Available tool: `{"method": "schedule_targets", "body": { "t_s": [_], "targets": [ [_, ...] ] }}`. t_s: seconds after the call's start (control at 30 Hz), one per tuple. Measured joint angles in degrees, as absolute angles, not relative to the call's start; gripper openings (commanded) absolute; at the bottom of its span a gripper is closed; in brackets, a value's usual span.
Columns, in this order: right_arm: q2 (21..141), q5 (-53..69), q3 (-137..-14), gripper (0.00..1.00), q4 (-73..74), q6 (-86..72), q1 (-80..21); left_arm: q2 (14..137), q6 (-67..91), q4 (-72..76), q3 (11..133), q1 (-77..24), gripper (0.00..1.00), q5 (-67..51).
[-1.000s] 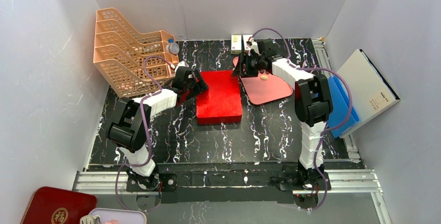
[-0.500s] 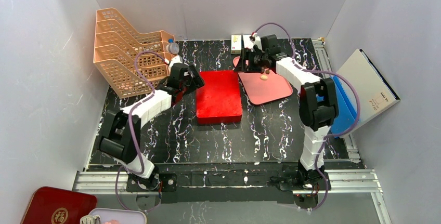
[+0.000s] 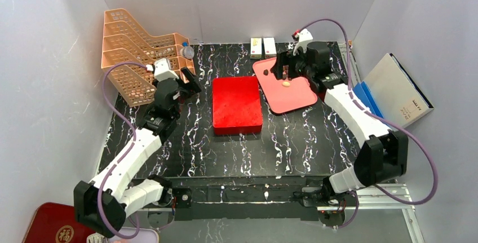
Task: Pack the chocolate
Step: Reset both arms
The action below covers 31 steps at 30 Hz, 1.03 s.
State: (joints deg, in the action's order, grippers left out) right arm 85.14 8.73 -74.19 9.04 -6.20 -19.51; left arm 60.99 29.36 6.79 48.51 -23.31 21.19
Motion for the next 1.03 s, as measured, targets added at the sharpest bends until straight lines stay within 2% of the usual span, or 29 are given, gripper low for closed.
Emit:
{"method": "schedule_targets", "body": {
  "t_s": [0.37,0.63,1.03],
  "targets": [
    [75.9,-9.7,-54.0,0.99,-2.1,-2.0,-19.5,51.6,14.8,12.8,36.3,-23.5,0.81,35.3],
    [73.3,-15.6,-50.8,0.99,-6.5,-1.3,-19.5,51.4,10.7,15.7,32.9,-23.5,0.83,39.0],
    [72.7,-20.9,-50.0,0.99,-5.6,-4.8,-19.5,51.0,9.2,16.8,32.2,-23.5,0.86,40.7]
  ]
}}
